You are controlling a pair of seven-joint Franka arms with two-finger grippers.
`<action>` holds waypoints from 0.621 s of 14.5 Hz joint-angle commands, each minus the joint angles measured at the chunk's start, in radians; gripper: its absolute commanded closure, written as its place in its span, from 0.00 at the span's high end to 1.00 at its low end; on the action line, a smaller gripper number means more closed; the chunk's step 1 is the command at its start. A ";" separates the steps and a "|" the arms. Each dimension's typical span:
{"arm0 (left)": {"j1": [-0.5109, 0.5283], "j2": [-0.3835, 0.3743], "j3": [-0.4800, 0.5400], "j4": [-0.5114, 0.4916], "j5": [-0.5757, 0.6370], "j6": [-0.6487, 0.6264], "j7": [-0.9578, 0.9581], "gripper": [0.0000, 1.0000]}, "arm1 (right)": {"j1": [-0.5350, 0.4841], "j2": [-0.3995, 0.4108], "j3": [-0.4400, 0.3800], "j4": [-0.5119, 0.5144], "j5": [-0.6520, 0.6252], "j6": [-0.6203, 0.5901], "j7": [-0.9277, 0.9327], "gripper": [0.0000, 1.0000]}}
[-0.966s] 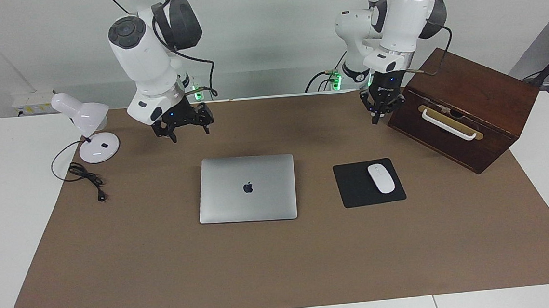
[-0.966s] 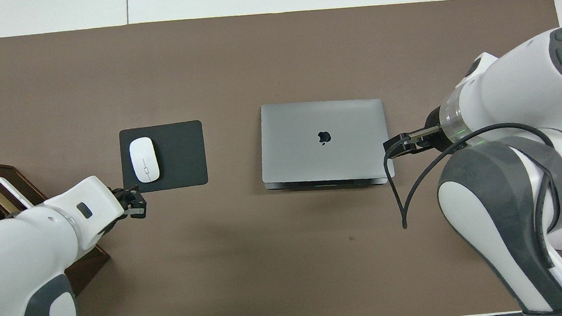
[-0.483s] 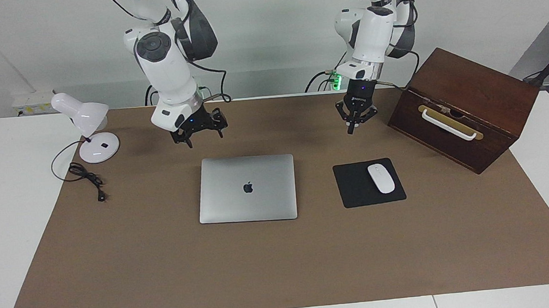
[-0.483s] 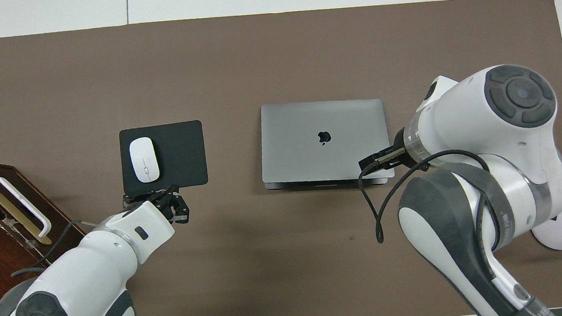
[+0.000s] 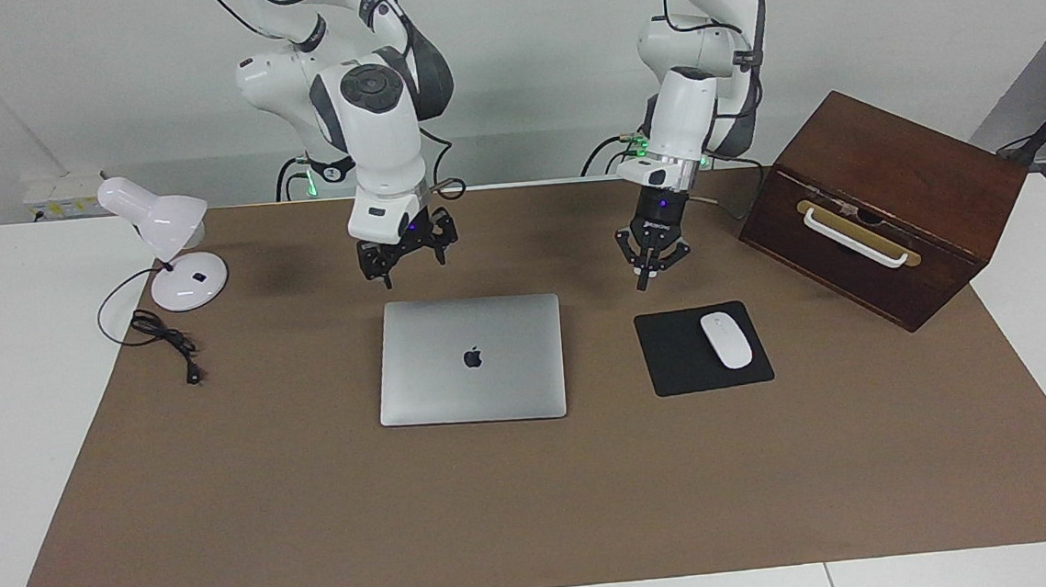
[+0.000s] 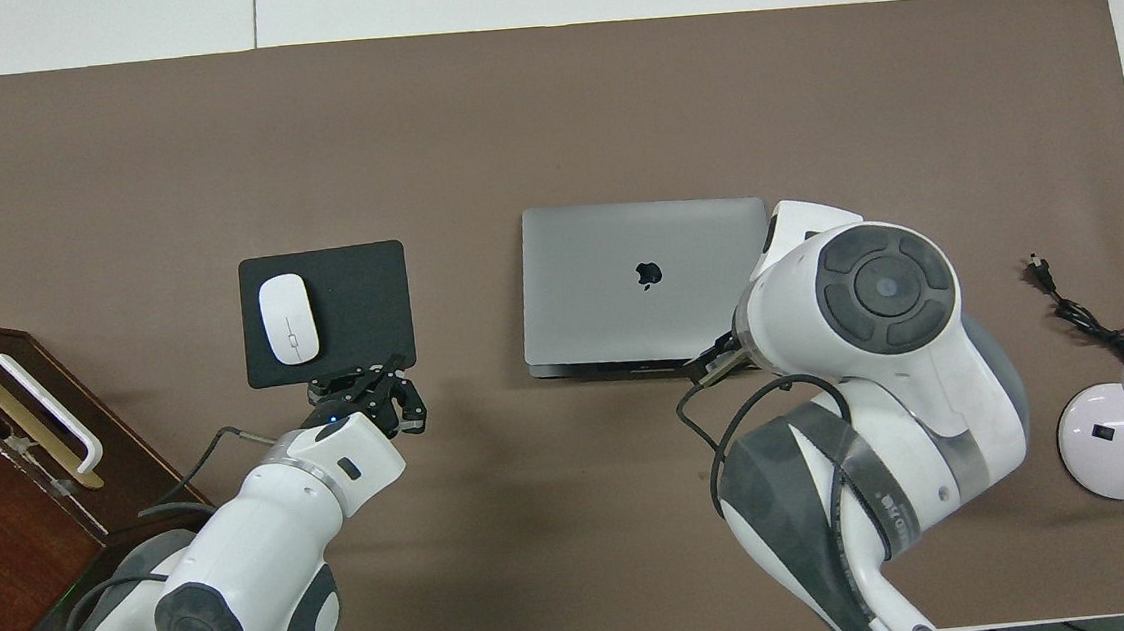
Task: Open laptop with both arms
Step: 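Move the left gripper toward the laptop front while the right gripper approaches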
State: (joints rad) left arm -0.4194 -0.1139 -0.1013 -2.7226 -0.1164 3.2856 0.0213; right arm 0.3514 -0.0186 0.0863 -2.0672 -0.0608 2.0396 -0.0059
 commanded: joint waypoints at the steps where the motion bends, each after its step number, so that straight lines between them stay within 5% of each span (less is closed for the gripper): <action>1: -0.050 0.052 0.015 -0.025 -0.014 0.136 -0.004 0.00 | 0.004 -0.030 -0.002 -0.054 -0.040 0.025 -0.017 1.00; 4: -0.093 0.135 0.015 -0.026 -0.014 0.220 -0.007 0.00 | 0.049 -0.044 -0.002 -0.103 -0.124 0.048 -0.016 1.00; 9: -0.143 0.138 0.014 -0.026 -0.014 0.220 -0.015 0.00 | 0.078 -0.060 -0.002 -0.162 -0.192 0.089 -0.013 1.00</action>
State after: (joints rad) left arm -0.5156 0.0254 -0.1005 -2.7398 -0.1164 3.4815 0.0195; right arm 0.4267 -0.0388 0.0867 -2.1804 -0.2181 2.0996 -0.0103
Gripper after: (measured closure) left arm 0.991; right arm 0.000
